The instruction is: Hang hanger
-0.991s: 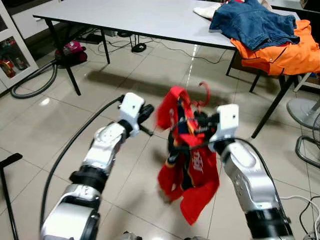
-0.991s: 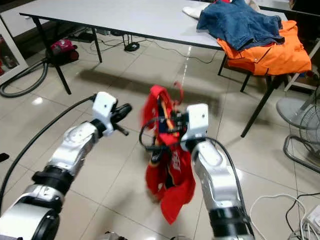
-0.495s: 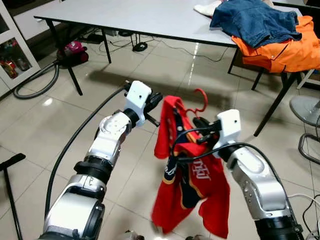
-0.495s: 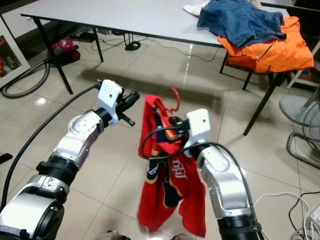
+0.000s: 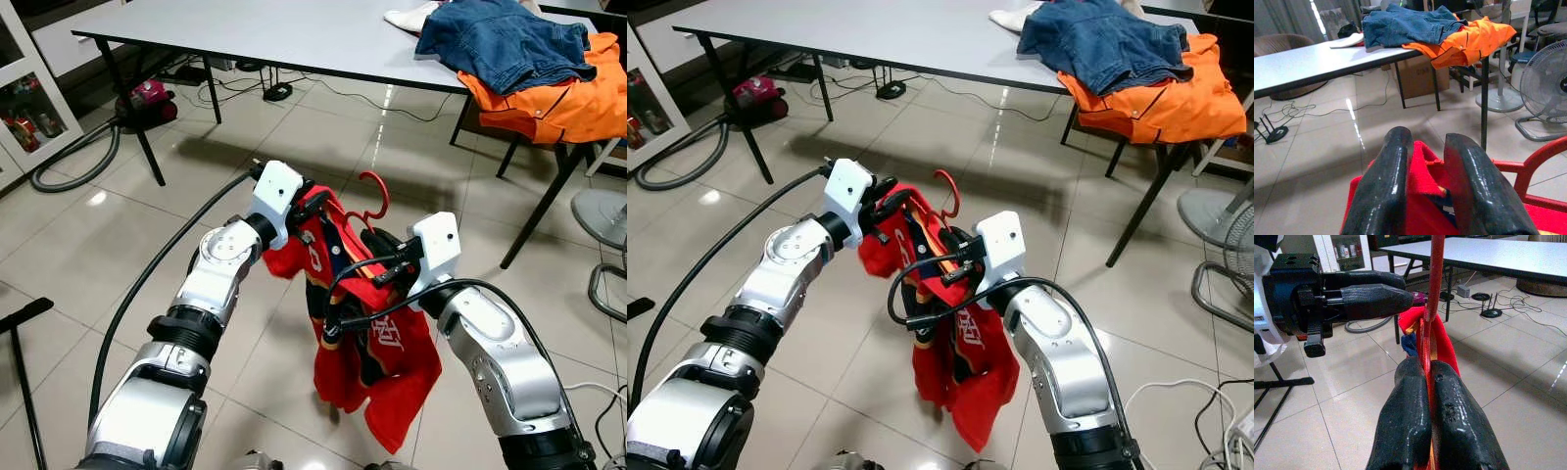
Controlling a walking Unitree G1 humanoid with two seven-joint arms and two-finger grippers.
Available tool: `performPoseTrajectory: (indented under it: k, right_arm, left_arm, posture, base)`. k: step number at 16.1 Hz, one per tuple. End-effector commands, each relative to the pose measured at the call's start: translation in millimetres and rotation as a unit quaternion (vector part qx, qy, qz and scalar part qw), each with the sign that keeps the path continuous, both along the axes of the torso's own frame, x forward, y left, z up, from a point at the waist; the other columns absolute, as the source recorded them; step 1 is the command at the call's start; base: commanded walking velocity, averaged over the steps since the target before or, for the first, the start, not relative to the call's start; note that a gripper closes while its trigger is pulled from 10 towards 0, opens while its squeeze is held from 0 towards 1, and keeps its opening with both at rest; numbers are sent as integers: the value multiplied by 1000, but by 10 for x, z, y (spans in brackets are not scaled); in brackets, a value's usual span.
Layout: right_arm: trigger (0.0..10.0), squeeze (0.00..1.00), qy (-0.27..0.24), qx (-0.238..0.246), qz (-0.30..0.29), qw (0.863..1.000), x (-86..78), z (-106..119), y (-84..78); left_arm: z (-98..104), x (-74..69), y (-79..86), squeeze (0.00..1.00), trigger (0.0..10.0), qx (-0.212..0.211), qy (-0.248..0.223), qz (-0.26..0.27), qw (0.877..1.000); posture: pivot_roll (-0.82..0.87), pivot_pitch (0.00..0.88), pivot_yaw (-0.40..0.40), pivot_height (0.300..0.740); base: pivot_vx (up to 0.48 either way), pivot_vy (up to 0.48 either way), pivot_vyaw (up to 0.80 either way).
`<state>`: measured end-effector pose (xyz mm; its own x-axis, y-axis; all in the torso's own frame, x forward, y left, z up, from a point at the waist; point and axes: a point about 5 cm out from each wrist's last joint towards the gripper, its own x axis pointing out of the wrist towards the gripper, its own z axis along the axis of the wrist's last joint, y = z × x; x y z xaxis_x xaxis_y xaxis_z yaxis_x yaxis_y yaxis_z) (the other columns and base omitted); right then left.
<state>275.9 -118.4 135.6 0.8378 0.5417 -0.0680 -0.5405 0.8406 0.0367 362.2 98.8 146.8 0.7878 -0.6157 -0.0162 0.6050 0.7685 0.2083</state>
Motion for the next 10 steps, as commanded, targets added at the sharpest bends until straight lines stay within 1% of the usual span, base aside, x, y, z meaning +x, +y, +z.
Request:
performPoseTrajectory:
  k: [1,4,6,9,10]
  right_arm:
    - [0,0,-27,1,9,1000,-16,125,29]
    - [0,0,-26,0,11,1000,-26,117,40]
    - [0,0,-25,-7,9,1000,-28,90,38]
    - [0,0,-23,-7,4,1000,-29,80,36]
    - [0,0,-23,-8,4,1000,-32,84,38]
  left_arm:
    - [91,27,6,0,10000,3,-13,-5,1000]
    - [108,26,5,0,10000,-1,-13,-8,1000]
    - [152,-5,-53,0,10000,-26,-11,-28,999]
    - [143,-39,-95,0,10000,-21,-13,-37,999]
    - [160,-45,-93,0,10000,-23,-26,-32,999]
  posture:
    - [-51,0,63,740]
    - [-55,0,66,740]
    - [-55,0,68,740]
    - [-56,0,68,740]
    - [-57,0,67,740]
  base:
    - [0,0,0]
    - [0,0,0]
    - [0,0,0]
    - [0,0,0]
    - [0,0,0]
